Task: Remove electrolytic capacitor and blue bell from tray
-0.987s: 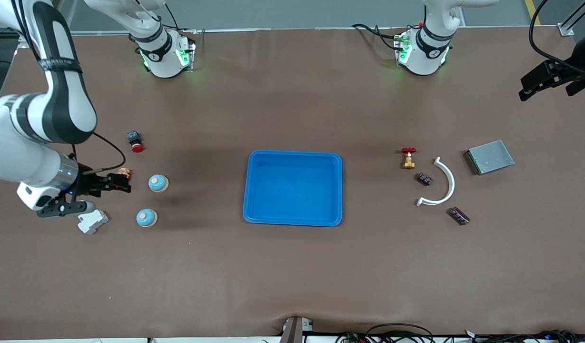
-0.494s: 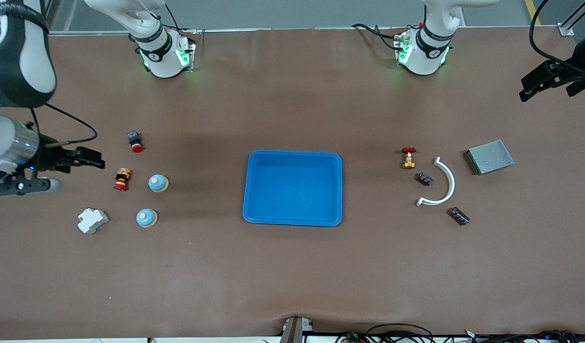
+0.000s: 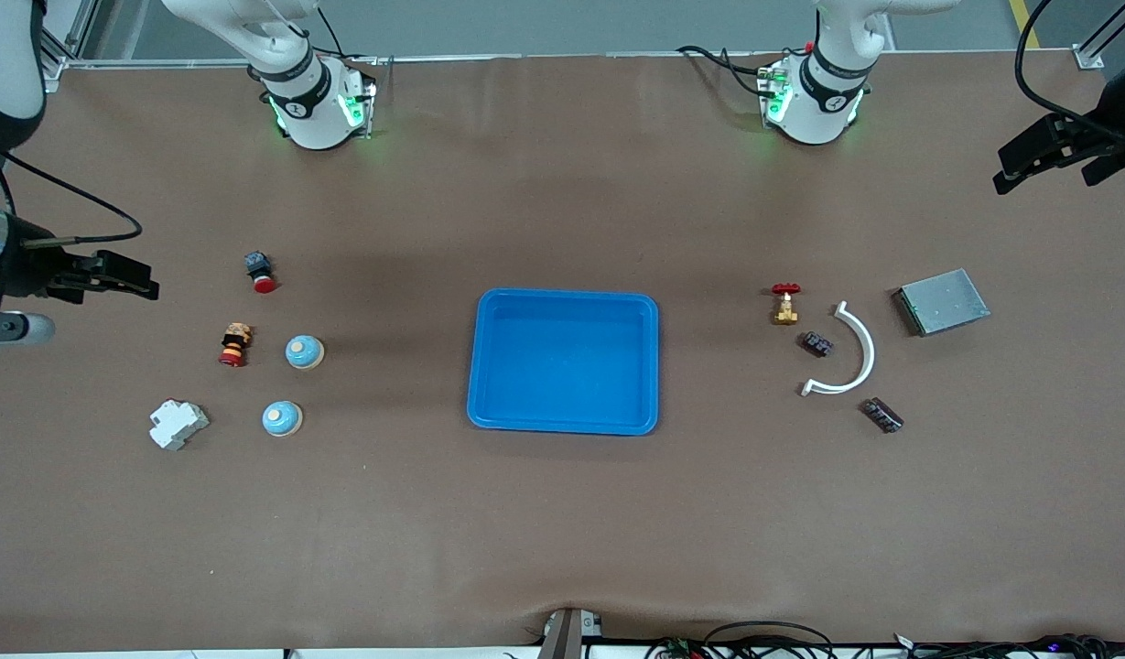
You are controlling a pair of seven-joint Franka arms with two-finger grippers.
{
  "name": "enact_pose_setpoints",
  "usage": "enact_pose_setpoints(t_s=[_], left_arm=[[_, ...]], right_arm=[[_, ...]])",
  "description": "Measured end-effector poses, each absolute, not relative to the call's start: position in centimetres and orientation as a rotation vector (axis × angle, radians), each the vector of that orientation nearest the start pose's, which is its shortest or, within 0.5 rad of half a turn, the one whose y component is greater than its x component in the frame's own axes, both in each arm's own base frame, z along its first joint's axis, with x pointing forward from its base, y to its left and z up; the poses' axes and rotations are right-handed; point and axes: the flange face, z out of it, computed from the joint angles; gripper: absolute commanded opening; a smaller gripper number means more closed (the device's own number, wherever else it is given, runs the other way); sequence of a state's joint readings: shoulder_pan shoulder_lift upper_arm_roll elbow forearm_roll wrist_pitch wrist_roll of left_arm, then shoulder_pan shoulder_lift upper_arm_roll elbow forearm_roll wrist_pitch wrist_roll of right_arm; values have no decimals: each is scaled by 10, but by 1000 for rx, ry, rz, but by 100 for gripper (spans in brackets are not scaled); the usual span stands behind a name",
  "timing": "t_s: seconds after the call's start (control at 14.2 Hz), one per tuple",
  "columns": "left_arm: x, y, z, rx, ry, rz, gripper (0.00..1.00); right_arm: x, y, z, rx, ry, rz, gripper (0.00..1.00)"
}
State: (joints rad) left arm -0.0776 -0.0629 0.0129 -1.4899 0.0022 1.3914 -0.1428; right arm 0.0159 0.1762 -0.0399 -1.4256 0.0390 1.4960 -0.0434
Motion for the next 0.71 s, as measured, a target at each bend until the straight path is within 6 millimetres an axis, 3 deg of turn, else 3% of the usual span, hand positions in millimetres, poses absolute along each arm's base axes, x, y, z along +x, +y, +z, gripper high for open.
enact_pose_setpoints(t_s=[0.21,0.42,0.71], left_arm=[[515,-31,678,-3134,-129,63,100],[519,-30,672,-3132,-133,82,100],[516,-28,679,-3134,-137,60,100]], right_arm=[[593,-13,599,-3103,-3,133,100],[592,-29,600,-3102,40,129,100],[587,-39,608,-3102,80,118,100]])
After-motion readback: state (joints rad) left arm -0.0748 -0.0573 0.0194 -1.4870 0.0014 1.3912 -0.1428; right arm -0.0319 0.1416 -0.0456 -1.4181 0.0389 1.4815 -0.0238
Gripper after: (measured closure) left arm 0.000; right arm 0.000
